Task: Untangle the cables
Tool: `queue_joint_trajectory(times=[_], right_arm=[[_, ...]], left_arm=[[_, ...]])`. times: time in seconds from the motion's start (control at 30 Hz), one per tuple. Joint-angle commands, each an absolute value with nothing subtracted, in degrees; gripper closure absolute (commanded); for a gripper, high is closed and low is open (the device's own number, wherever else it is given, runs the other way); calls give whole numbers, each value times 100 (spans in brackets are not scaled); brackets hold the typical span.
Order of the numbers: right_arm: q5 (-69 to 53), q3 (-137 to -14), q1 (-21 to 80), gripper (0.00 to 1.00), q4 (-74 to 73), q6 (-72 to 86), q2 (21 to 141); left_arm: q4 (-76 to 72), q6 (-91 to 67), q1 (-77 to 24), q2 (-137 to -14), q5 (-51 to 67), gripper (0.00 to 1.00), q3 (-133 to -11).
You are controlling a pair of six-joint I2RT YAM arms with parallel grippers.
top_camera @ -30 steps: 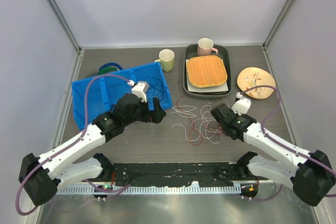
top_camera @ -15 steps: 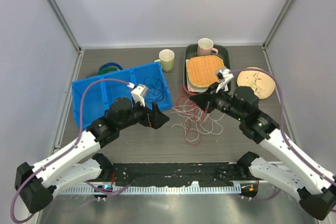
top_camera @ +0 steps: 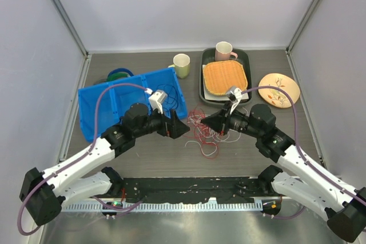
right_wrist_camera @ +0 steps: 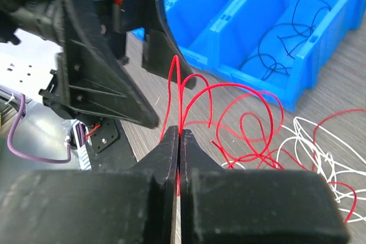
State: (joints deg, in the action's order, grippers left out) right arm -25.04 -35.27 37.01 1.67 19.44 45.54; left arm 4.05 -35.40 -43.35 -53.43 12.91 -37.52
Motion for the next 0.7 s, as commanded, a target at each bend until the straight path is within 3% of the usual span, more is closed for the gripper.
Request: queue_joint_trajectory(times=[0.0,0.03,0.13,0.17,0.33,0.43,0.53,0.6,0.63,0.67], right_arm=[[-2636,-3410,3709,99,844,2100,4482],[-2689,-3419,3709,99,835,2109,4517],[-2567,-3445,3709,99,765,2109,4614],[-2514,-3454,3709,99,739,2109,4623],[-2242,-3524,3709,99,528,2039,4667],[-2206,-3533,3709,99,492,2021,4684],[-2058,-3568,3709,99,396,2013,4711],[-1794,-3586,3709,91,247,2013,4746],[-1384,-3603,3709,84,185,2013,4790],[-1128,-3604,3709,61,132,2074,4834]], left_arm=[[-140,-3525,-4315,-5817,1608,0,-4174],[-141,-3524,-4315,-5931,1617,1,-4244],[-149,-3507,-4307,-6388,1950,21,-4517],[-167,-3507,-4315,-6529,1977,33,-4578],[-316,-3542,-4315,-6732,2092,62,-4640],[-141,-3524,-4315,-6680,1873,96,-4684],[-18,-3594,-4315,-6478,1224,100,-4658],[280,-3621,-4307,-6242,618,100,-4676],[360,-3638,-4315,-6162,424,100,-4702],[456,-3630,-4307,-6057,161,100,-4711]])
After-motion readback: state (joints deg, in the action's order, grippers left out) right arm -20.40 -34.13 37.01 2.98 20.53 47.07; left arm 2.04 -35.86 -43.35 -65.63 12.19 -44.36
